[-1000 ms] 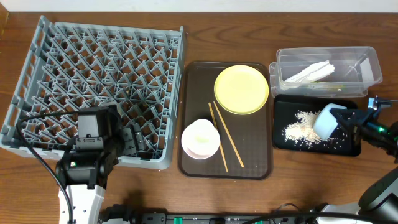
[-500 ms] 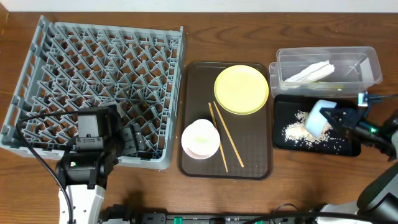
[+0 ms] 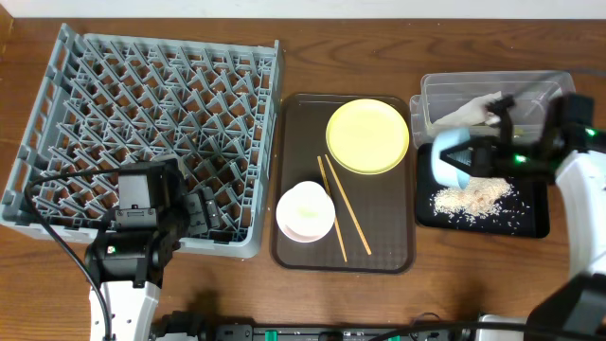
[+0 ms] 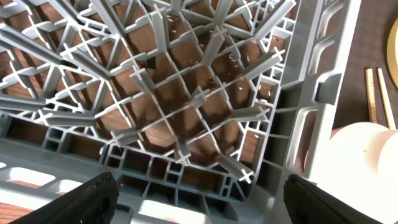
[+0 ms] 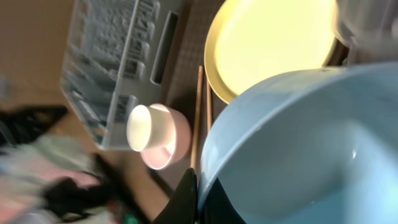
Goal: Sort waste into correct bins and load items into the dishwasher
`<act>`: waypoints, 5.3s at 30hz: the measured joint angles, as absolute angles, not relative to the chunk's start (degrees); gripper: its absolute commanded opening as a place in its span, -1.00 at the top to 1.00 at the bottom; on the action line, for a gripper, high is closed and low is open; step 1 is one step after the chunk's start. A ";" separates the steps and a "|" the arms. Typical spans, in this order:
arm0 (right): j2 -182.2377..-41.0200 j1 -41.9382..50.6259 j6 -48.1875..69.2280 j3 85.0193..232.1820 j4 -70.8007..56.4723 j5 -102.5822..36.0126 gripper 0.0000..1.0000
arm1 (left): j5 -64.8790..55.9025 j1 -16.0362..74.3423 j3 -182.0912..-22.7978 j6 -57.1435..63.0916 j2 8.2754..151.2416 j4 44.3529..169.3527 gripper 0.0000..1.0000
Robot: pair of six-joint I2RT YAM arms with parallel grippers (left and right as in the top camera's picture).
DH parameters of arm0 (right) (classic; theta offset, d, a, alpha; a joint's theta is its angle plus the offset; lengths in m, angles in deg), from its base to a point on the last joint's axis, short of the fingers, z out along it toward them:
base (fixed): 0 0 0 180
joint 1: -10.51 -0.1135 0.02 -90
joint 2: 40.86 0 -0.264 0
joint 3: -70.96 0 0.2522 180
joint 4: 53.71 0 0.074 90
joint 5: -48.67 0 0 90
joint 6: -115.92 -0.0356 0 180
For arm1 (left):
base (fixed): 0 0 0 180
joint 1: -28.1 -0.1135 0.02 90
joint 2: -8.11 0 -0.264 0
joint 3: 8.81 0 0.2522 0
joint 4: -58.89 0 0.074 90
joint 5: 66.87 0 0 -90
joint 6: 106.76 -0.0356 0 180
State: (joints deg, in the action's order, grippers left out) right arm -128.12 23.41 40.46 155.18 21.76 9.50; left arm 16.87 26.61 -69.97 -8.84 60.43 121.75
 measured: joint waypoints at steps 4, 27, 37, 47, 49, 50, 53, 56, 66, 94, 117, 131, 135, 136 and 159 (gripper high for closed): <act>-126.15 11.57 38.69 157.69 14.62 -1.71 0.97 | 16.87 26.61 -69.97 -8.84 60.43 121.25 -0.76; -149.76 -17.90 32.88 157.72 -9.51 -32.99 0.48 | 16.87 26.61 -69.97 -8.84 60.47 121.01 -0.77; -140.45 -17.90 31.33 158.37 -6.26 -28.01 0.12 | 16.87 26.61 -69.97 -8.84 60.47 120.98 -0.76; -136.62 -21.79 29.82 160.71 5.83 -22.56 0.20 | 16.84 26.61 -69.97 -8.84 60.47 120.98 -0.76; -139.09 -22.92 29.49 160.71 7.18 -22.24 0.26 | 16.87 26.61 -69.97 -8.84 60.47 120.98 -0.76; -140.64 -23.34 29.27 160.71 7.67 -22.17 0.39 | 16.84 26.61 -69.97 -8.84 60.47 121.01 -0.76; -144.29 -24.58 28.05 160.67 8.34 -21.97 0.70 | 16.87 26.61 -69.97 -8.84 60.47 121.01 -0.76; -147.07 -25.37 26.37 160.58 8.43 -21.80 0.81 | 16.87 26.61 -69.97 -8.84 60.47 121.01 -0.77; -146.39 -23.67 25.25 162.33 10.00 -21.69 0.98 | 16.84 26.61 -69.97 -8.84 60.47 120.98 -0.76; -137.26 -10.79 11.63 168.23 -12.84 27.60 0.95 | -42.87 26.63 -70.18 -5.32 67.55 77.90 -0.76; -137.26 -13.20 9.93 168.23 -13.64 37.52 0.85 | -54.89 29.75 -70.18 -2.39 68.08 66.36 -0.32; -137.26 -10.92 10.02 168.25 -11.48 34.33 0.03 | -49.97 28.77 -70.16 -4.60 68.12 71.87 -0.23; -137.30 -6.36 10.45 168.23 -3.02 19.01 0.01 | -41.62 24.75 -70.10 -8.29 68.34 81.75 -0.14; -137.32 -5.68 10.98 168.29 -0.79 14.57 0.01 | -39.31 23.90 -70.21 -8.91 68.38 83.67 -0.13; -131.62 0.27 20.77 168.40 18.11 -21.58 -0.13 | 11.45 10.63 -79.15 -10.59 73.78 124.28 -0.07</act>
State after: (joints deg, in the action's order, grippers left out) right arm -131.62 0.27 20.77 168.40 18.11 -21.58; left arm 11.45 10.63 -79.15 -10.59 73.78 124.28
